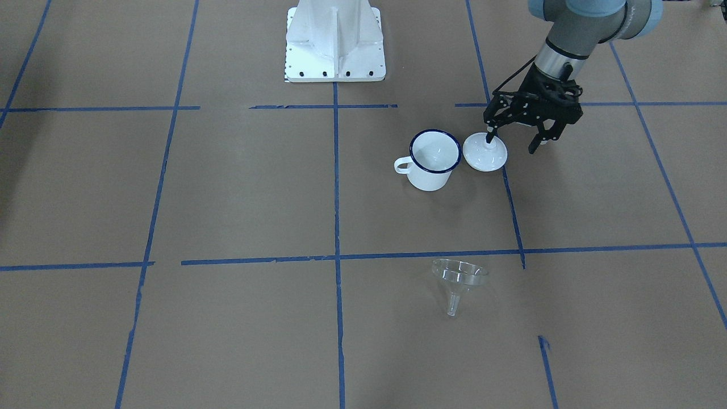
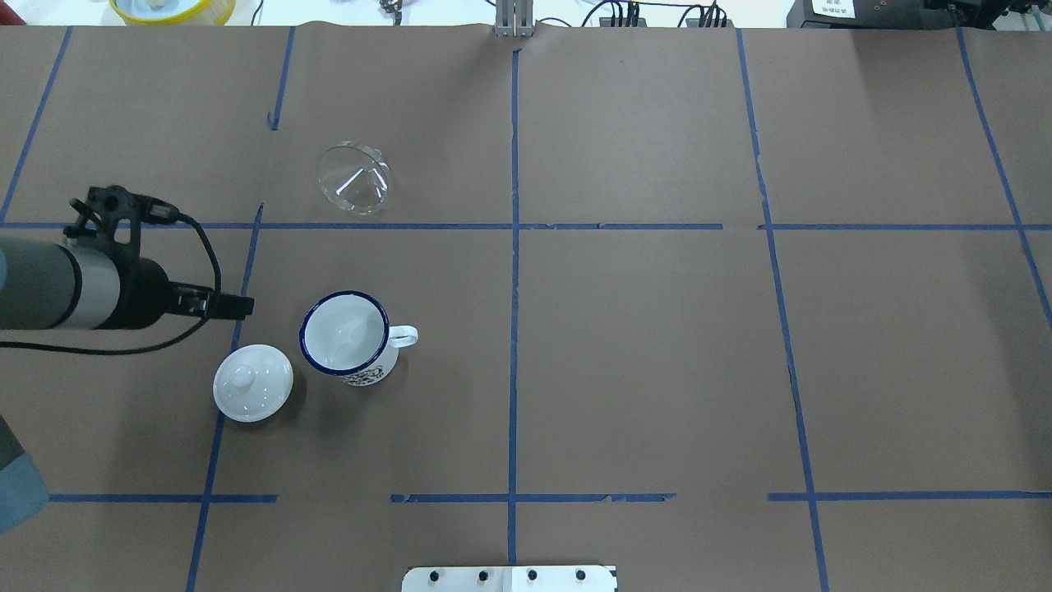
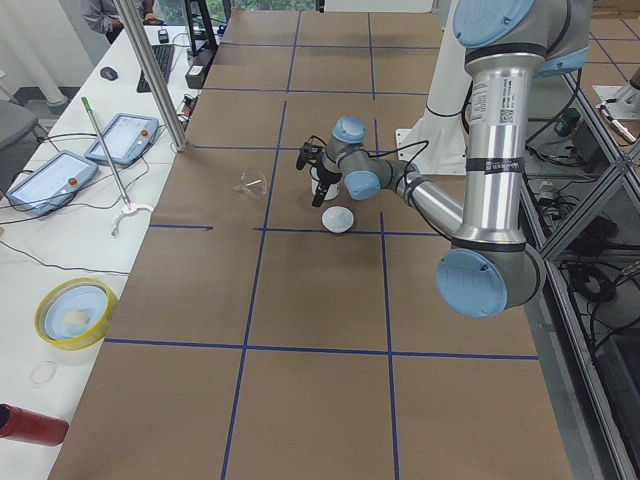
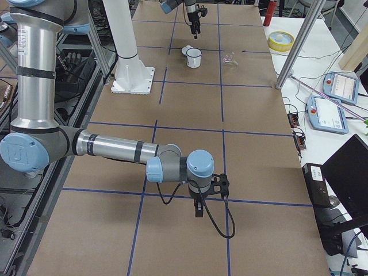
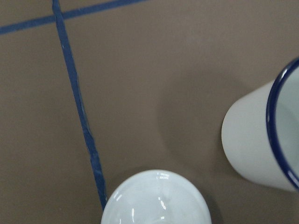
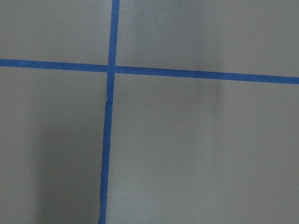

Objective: Place funnel on cup
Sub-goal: 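Reach the left gripper to the clear glass funnel and grasp it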

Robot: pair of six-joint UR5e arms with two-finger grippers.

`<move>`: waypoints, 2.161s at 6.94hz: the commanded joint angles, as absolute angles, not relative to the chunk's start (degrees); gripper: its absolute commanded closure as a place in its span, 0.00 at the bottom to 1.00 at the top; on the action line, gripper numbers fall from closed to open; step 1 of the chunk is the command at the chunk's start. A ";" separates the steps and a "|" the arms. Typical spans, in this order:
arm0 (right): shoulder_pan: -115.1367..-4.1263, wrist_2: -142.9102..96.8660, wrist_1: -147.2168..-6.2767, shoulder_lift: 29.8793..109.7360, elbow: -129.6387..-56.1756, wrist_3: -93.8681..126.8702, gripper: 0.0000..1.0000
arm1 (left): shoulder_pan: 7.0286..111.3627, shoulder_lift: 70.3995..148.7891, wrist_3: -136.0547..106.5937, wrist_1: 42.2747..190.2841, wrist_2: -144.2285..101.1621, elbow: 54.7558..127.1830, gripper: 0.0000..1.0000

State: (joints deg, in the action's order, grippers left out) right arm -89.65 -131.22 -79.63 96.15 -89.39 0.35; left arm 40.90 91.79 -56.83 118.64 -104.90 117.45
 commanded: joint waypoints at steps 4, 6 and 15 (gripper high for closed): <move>-89.65 -131.22 -79.63 96.15 -89.38 0.35 0.00 | 44.30 116.77 -103.88 125.81 -98.23 97.46 0.01; -89.65 -131.22 -79.63 96.15 -89.38 0.35 0.00 | 42.19 119.61 -118.41 138.47 -92.75 84.61 0.12; -89.65 -131.22 -79.63 96.15 -89.38 0.35 0.00 | 39.73 121.12 -117.63 142.29 -85.08 77.60 1.00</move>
